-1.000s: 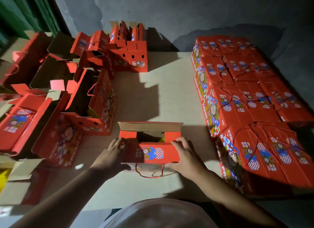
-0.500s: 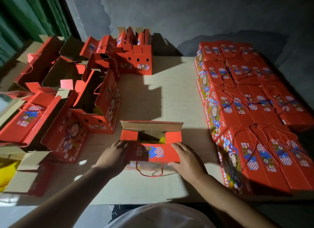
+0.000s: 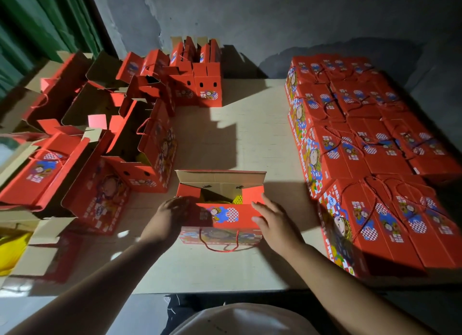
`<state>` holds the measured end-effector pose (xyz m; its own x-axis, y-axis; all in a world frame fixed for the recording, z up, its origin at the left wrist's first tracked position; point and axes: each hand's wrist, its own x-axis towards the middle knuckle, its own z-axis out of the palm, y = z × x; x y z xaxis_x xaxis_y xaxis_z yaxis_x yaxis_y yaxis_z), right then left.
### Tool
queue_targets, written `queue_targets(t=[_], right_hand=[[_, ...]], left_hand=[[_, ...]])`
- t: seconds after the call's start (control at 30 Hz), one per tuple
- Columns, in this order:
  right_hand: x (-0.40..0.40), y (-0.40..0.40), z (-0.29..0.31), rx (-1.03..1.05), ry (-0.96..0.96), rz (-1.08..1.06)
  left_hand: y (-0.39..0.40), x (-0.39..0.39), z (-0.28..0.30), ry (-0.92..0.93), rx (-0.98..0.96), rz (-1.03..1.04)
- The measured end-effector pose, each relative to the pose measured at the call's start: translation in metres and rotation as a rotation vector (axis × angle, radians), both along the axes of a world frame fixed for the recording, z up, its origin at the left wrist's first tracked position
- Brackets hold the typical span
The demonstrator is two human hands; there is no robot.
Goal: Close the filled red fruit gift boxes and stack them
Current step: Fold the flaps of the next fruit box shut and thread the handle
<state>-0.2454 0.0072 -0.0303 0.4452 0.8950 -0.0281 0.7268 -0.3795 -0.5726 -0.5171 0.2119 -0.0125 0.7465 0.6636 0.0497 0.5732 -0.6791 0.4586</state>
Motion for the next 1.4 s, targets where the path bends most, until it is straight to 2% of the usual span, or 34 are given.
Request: queue_targets(t=[0.07, 0.17, 0.23, 0.3, 0.43, 0.57, 0.67, 0.73, 0.9, 1.0, 1.07, 1.13, 1.3, 1.4], right_hand=[[0.005, 0.004, 0.000, 0.014, 0.007, -0.082], [0.010, 0.014, -0.001, -0.028, 0.145, -0.214], [0.016, 0.025, 0.002, -0.042, 0.260, -0.234], [0.026, 0.038, 0.009, -0.051, 0.282, -0.196], [0.031, 0.055, 0.018, -0.022, 0.268, -0.172], [0.028, 0.042, 0.013, 0.088, 0.265, -0.194], [0.023, 0.025, 0.006, 0.044, 0.226, -0.103], [0.021, 0.021, 0.003, 0.036, 0.121, -0.043], [0.020, 0.040, 0.017, 0.010, -0.136, 0.042], [0.018, 0.057, 0.024, -0.087, -0.195, 0.115], [0.016, 0.066, 0.026, -0.191, -0.219, 0.154], [0.016, 0.072, 0.024, -0.249, -0.291, 0.199], [0.019, 0.076, 0.026, -0.329, -0.542, 0.292], [0.016, 0.077, 0.026, -0.363, -0.580, 0.296]], left_hand=[[0.004, 0.001, 0.004, -0.090, -0.027, 0.143], [0.010, 0.007, 0.000, -0.095, -0.142, 0.382], [0.016, 0.014, 0.000, -0.109, -0.226, 0.501], [0.026, 0.021, 0.004, -0.142, -0.319, 0.546], [0.042, 0.028, 0.015, -0.072, -0.326, 0.379], [0.043, 0.022, 0.018, -0.066, -0.183, 0.184], [0.033, 0.010, 0.002, 0.051, -0.066, 0.027], [0.027, 0.004, -0.012, 0.132, -0.064, 0.020], [0.037, 0.018, -0.008, 0.136, -0.031, 0.016], [0.046, 0.036, 0.003, 0.229, -0.063, 0.053], [0.049, 0.045, 0.008, 0.286, -0.061, -0.014], [0.049, 0.050, 0.011, 0.371, -0.014, -0.091], [0.050, 0.065, 0.010, 0.611, 0.127, -0.090], [0.050, 0.071, 0.011, 0.662, 0.136, -0.087]])
